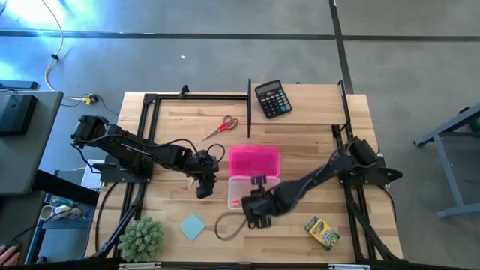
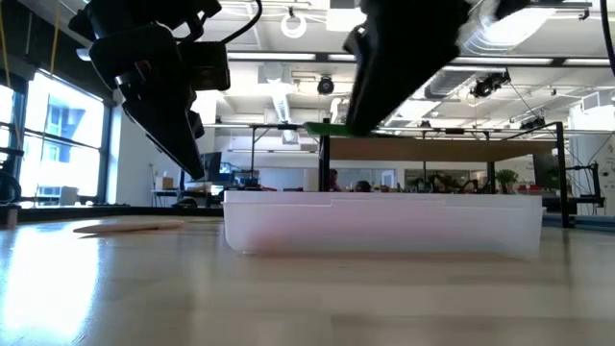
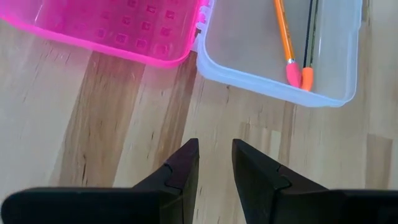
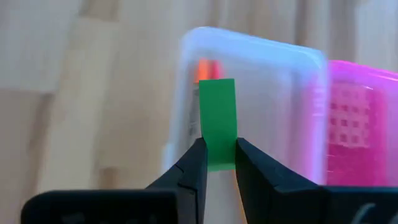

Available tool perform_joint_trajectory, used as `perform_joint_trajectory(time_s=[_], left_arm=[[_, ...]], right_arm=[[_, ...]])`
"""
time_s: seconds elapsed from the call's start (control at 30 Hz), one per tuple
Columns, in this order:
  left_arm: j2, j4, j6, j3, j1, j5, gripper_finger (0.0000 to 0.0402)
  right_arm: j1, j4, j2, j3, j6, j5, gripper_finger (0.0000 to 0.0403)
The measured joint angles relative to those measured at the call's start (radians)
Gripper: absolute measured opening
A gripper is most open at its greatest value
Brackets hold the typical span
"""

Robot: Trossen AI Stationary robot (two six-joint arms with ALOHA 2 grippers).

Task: Pack school essentials
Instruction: Put the green eraser into the supply box, then put the red scissors into the supply box

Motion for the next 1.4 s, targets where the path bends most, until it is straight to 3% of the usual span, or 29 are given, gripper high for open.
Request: perform_joint_trajectory(time_s=[0.37,0.57,1.03,1.2,1.4], left_arm=[[0.0,-0.001,0.015,0.0,0.0,0.0,0.0086],[0.0,-0.001,0.015,0.0,0.001,0.0,0.0086],[0.0,0.0,0.068,0.0,0.001,-0.01,0.0086],[0.0,0.0,0.094,0.0,0.001,-0.011,0.0106],[0.0,0.001,0.125,0.0,0.025,-0.064,0.0166]], right_arm=[[-0.173,0.017,0.016,-0.021,-0.02,-0.237,0.0058],[-0.195,0.008,0.016,-0.021,-0.02,-0.282,0.0062],[-0.202,-0.003,0.004,-0.021,-0.022,-0.261,0.0203],[-0.202,-0.055,-0.033,-0.021,-0.032,-0.198,0.0212],[-0.205,-0.153,-0.122,-0.021,-0.047,-0.06,0.021]])
